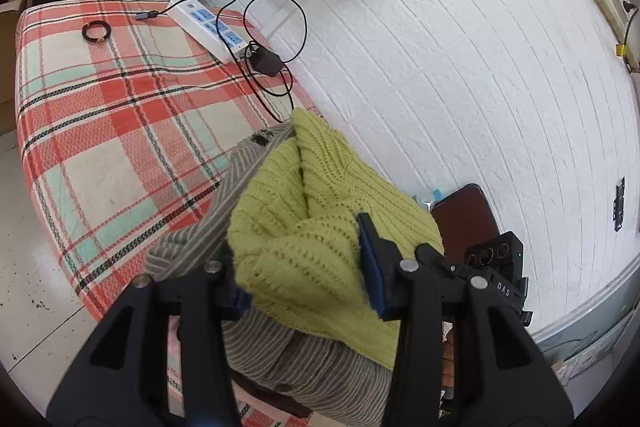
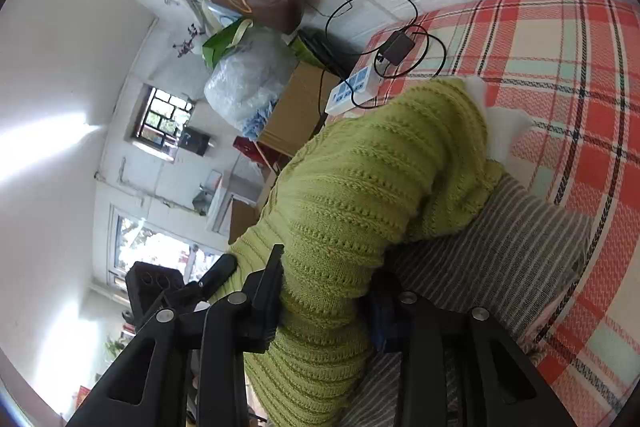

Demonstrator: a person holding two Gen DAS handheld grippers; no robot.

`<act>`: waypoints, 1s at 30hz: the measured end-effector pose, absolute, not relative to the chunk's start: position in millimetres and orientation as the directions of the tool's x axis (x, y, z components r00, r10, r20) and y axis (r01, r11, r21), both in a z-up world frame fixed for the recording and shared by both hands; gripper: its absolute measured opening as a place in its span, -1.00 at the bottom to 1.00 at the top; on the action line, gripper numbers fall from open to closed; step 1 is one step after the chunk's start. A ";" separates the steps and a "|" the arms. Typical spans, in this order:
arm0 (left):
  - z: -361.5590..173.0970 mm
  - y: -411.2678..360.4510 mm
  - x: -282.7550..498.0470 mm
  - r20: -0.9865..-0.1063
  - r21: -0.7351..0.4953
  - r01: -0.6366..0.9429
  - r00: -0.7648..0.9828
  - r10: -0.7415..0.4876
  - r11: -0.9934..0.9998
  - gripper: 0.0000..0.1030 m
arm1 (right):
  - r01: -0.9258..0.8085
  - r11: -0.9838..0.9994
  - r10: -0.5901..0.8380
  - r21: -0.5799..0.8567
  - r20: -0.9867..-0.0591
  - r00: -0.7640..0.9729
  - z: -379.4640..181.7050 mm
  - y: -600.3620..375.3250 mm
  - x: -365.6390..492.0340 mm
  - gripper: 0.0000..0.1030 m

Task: Fold clothes
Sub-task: 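Lower the sweater onto the grey clothes stack and open both grippers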

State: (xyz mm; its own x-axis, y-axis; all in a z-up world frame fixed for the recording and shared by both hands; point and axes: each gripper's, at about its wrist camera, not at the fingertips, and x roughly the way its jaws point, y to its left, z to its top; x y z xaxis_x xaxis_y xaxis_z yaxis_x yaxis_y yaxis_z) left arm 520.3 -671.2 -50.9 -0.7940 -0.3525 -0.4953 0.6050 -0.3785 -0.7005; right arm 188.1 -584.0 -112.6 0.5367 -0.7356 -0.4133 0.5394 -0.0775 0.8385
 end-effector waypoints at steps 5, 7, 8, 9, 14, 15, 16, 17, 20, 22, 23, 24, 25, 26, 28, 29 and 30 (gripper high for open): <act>-44.4 -669.0 520.2 -0.510 -0.675 0.631 -0.773 -0.376 -0.382 -0.10 | 0.553 -0.071 -0.717 0.830 -0.428 0.550 -102.7 -571.1 198.7 -0.06; -44.7 -669.7 520.8 -0.515 -0.675 0.635 -0.770 -0.377 -0.375 -0.10 | 0.572 -0.073 -0.699 0.817 -0.451 0.555 -100.4 -565.1 206.4 -0.17; -44.4 -669.0 521.0 -0.517 -0.673 0.637 -0.768 -0.378 -0.376 -0.10 | 0.559 -0.077 -0.698 0.826 -0.445 0.561 -99.7 -560.4 208.8 -0.45; -43.4 -667.8 521.1 -0.516 -0.673 0.637 -0.769 -0.377 -0.376 -0.10 | 0.542 -0.080 -0.699 0.836 -0.435 0.568 -98.8 -555.7 211.1 -0.46; -26.6 -656.0 522.0 -0.489 -0.662 0.623 -0.781 -0.390 -0.417 -0.10 | 0.403 0.000 -0.759 0.915 -0.262 0.596 -80.8 -534.0 217.4 -0.54; -24.8 -654.7 521.3 -0.495 -0.652 0.630 -0.775 -0.393 -0.423 -0.08 | 0.389 0.004 -0.759 0.921 -0.250 0.601 -83.6 -532.5 219.0 -0.54; -25.3 -654.2 520.4 -0.504 -0.643 0.638 -0.769 -0.393 -0.424 -0.05 | 0.412 -0.036 -0.749 0.911 -0.297 0.592 -91.5 -532.3 220.8 -0.52; -27.5 -654.1 519.2 -0.516 -0.636 0.647 -0.762 -0.392 -0.421 -0.03 | 0.434 -0.076 -0.736 0.898 -0.343 0.583 -99.7 -532.1 222.6 -0.47; -31.5 -647.3 517.5 -0.540 -0.592 0.681 -0.732 -0.415 -0.431 0.00 | 0.460 -0.154 -0.704 0.874 -0.424 0.569 -122.8 -526.2 224.6 -0.20; -31.1 -639.5 517.2 -0.548 -0.557 0.703 -0.711 -0.440 -0.443 0.32 | 0.525 -0.133 -0.702 0.841 -0.454 0.550 -117.8 -521.4 227.8 -0.17; -29.8 -634.7 517.7 -0.546 -0.541 0.710 -0.704 -0.454 -0.451 0.38 | 0.578 -0.123 -0.703 0.807 -0.482 0.522 -111.5 -518.1 230.4 -0.09; -27.6 -629.2 518.8 -0.539 -0.528 0.714 -0.700 -0.469 -0.460 0.50 | 0.629 -0.113 -0.708 0.769 -0.507 0.492 -104.6 -515.3 232.9 -0.07; -24.9 -622.8 519.6 -0.532 -0.511 0.721 -0.693 -0.486 -0.469 0.55 | 0.681 -0.101 -0.719 0.726 -0.526 0.454 -96.7 -511.4 235.2 -0.06; -22.0 -615.6 520.3 -0.527 -0.491 0.729 -0.684 -0.504 -0.477 0.55 | 0.724 -0.088 -0.734 0.684 -0.536 0.417 -88.7 -506.5 237.5 -0.02; -16.1 -600.7 520.9 -0.515 -0.451 0.745 -0.667 -0.539 -0.491 0.60 | 0.786 -0.059 -0.744 0.615 -0.552 0.377 -77.1 -497.9 242.9 0.07; -13.7 -592.7 519.8 -0.512 -0.429 0.754 -0.657 -0.553 -0.499 0.62 | 0.808 -0.046 -0.751 0.588 -0.554 0.360 -72.6 -492.9 245.5 0.08; -11.6 -584.8 518.5 -0.509 -0.404 0.762 -0.647 -0.568 -0.505 0.64 | 0.822 -0.027 -0.755 0.569 -0.551 0.357 -69.3 -489.3 247.9 0.09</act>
State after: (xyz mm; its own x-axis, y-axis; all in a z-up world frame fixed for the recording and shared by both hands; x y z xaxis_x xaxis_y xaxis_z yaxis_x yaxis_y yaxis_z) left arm 518.5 -584.8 -11.6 -0.6467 -0.5684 -0.5086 0.7622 -0.5054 -0.4045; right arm 247.9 -489.3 -69.3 0.3567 -0.7546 -0.5508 0.8219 -0.0269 0.5690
